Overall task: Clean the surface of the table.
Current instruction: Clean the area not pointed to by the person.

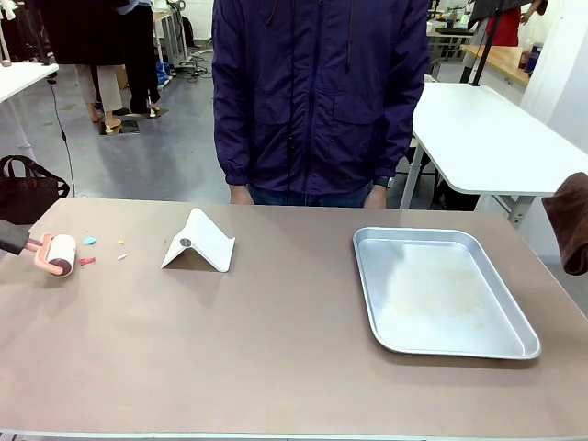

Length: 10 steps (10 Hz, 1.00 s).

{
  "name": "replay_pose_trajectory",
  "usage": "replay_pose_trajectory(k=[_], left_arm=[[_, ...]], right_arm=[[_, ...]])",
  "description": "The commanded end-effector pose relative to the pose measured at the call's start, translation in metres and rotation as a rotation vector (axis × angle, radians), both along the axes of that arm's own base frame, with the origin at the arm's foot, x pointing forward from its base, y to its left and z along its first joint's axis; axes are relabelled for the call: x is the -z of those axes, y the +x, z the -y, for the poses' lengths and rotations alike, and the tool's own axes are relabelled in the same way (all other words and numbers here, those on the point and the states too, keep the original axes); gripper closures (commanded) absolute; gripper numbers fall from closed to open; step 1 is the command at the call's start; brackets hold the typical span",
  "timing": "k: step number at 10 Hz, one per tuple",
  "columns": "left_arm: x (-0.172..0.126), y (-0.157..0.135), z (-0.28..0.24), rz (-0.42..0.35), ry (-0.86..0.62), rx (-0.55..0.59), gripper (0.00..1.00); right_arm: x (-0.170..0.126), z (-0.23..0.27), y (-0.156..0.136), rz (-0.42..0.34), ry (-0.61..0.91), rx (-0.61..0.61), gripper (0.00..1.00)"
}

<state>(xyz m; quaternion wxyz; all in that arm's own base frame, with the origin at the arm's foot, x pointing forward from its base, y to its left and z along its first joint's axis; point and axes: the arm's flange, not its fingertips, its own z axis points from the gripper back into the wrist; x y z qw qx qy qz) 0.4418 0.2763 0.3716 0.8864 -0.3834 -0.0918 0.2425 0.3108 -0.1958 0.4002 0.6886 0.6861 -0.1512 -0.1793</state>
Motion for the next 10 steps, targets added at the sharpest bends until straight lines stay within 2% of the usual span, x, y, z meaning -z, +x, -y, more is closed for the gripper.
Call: replay_pose_trajectory(k=[1,6,10], left_arm=[[0.001,-0.005,0.011,0.07,0.021,-0.013,0.97],[0.016,-0.002,0.019,0.032,0.057,-0.011,0.97],[0.029,0.005,0.037,0.093,0.015,0.03,0.97]], right_arm=[[-0.004,0.001,0.0,0.019,0.023,0.007,0.9],[-0.004,0.001,0.0,0.019,0.023,0.007,0.9],[-0.004,0.001,0.0,0.019,0.023,0.007,0.9]])
